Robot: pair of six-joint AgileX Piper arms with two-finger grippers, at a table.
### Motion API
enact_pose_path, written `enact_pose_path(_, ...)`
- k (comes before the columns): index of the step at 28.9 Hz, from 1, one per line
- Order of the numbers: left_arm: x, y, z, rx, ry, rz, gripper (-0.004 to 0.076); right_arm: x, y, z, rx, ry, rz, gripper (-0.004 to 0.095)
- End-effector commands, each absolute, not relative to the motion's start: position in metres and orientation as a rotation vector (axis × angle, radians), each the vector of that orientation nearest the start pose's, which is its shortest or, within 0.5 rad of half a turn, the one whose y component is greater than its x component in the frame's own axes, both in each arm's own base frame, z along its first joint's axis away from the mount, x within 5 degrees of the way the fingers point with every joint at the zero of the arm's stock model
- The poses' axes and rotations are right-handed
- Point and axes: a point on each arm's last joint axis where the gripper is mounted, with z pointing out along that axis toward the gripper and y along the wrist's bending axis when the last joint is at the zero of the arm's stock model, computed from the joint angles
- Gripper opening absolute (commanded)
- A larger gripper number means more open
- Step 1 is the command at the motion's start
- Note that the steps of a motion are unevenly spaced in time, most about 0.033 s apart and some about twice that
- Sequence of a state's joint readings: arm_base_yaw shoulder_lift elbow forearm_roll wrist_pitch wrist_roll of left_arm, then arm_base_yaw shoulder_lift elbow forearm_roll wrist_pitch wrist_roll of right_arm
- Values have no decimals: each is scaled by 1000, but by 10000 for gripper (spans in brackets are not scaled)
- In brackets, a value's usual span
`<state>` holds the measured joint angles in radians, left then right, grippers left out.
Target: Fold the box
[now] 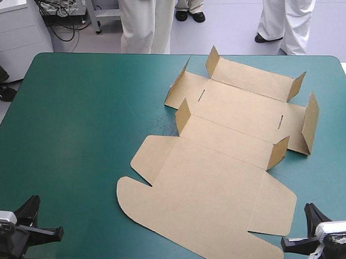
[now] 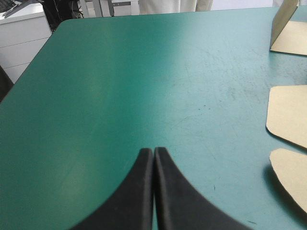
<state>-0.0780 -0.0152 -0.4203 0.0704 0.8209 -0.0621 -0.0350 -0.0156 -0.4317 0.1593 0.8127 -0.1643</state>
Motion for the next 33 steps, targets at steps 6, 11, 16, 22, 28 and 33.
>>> enact_pose_path(6, 7, 4, 288, 21, 1757, -23, -32, 3, 10, 293, -88, 1711, 27, -18)
enact_pose_path(11, 7, 4, 288, 21, 1757, -23, -32, 3, 10, 293, -88, 1711, 27, -18)
enact_pose_path(16, 7, 4, 288, 21, 1757, -23, -32, 3, 10, 293, -89, 1711, 26, -8)
enact_pose_path(22, 7, 4, 288, 21, 1757, -23, -32, 3, 10, 293, -92, 1711, 24, 221)
enact_pose_path(28, 7, 4, 288, 21, 1757, -23, -32, 3, 10, 293, -92, 1711, 24, 657)
enact_pose_path(33, 7, 4, 288, 21, 1757, -23, -32, 4, 8, 293, -73, 1720, 23, 740)
